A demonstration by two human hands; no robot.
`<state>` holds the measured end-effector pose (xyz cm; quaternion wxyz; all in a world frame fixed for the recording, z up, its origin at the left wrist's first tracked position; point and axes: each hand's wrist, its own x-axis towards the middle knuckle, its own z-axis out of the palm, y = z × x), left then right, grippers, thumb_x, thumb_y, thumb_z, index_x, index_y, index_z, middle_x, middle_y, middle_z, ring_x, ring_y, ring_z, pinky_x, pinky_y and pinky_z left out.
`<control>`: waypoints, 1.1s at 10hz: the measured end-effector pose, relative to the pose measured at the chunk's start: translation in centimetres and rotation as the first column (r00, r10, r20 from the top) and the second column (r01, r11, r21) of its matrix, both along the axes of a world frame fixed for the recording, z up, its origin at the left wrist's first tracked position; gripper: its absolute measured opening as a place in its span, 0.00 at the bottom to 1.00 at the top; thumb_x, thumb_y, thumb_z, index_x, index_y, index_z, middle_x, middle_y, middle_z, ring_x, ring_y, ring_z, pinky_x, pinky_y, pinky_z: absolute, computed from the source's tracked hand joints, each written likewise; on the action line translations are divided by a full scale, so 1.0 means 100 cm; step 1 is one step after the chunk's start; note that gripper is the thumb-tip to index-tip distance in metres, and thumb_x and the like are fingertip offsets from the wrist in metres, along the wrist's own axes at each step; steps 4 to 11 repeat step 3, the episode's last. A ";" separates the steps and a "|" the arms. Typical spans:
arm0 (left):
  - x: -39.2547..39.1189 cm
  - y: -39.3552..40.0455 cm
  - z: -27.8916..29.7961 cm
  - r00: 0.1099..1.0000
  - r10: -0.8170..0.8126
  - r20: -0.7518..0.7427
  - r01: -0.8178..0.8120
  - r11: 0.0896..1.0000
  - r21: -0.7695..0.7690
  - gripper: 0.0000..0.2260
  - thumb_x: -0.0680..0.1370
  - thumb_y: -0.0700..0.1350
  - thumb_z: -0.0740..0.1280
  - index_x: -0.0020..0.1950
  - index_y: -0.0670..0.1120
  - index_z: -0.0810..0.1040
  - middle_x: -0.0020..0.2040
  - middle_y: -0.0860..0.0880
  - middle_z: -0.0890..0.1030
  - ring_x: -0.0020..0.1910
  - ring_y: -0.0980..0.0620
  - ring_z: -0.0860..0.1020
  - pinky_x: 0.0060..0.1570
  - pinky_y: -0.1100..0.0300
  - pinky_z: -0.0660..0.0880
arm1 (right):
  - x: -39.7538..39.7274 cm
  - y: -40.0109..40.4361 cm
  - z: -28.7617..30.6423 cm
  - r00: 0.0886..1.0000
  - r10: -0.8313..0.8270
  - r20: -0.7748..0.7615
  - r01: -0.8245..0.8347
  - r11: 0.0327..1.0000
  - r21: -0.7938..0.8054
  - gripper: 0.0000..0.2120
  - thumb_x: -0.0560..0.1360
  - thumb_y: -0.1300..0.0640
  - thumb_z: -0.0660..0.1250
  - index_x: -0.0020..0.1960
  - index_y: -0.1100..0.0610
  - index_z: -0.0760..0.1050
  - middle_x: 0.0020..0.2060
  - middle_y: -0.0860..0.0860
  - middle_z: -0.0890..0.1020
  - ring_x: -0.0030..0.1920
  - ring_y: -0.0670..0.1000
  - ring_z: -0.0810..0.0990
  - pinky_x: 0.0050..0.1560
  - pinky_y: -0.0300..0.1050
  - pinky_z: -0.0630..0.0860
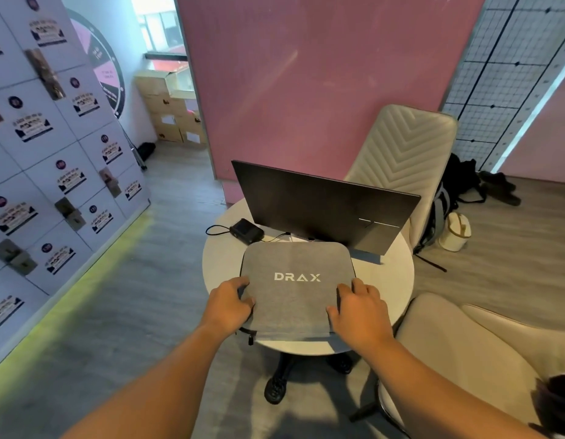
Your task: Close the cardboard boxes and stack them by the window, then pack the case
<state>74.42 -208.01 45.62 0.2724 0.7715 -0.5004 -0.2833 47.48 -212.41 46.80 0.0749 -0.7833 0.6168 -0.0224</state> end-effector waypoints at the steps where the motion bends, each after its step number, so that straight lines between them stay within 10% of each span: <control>1: 0.008 0.008 0.013 0.999 0.017 -0.036 -0.017 1.000 0.005 0.20 0.77 0.45 0.72 0.69 0.48 0.77 0.56 0.53 0.81 0.47 0.58 0.80 0.42 0.72 0.73 | 0.018 0.005 0.011 0.993 0.111 0.026 -0.110 0.993 -0.035 0.18 0.78 0.42 0.61 0.61 0.52 0.77 0.57 0.51 0.78 0.58 0.55 0.74 0.56 0.49 0.74; 3: 0.058 0.035 0.070 0.976 0.191 -0.108 -0.206 0.967 -0.147 0.16 0.77 0.48 0.73 0.62 0.43 0.82 0.57 0.46 0.84 0.55 0.50 0.81 0.56 0.56 0.76 | 0.115 0.018 0.062 0.846 0.053 0.531 -0.208 0.949 0.237 0.14 0.78 0.42 0.67 0.47 0.52 0.82 0.43 0.49 0.84 0.46 0.51 0.81 0.49 0.47 0.76; 11: 0.058 0.035 0.070 0.976 0.191 -0.108 -0.206 0.967 -0.147 0.16 0.77 0.48 0.73 0.62 0.43 0.82 0.57 0.46 0.84 0.55 0.50 0.81 0.56 0.56 0.76 | 0.115 0.018 0.062 0.846 0.053 0.531 -0.208 0.949 0.237 0.14 0.78 0.42 0.67 0.47 0.52 0.82 0.43 0.49 0.84 0.46 0.51 0.81 0.49 0.47 0.76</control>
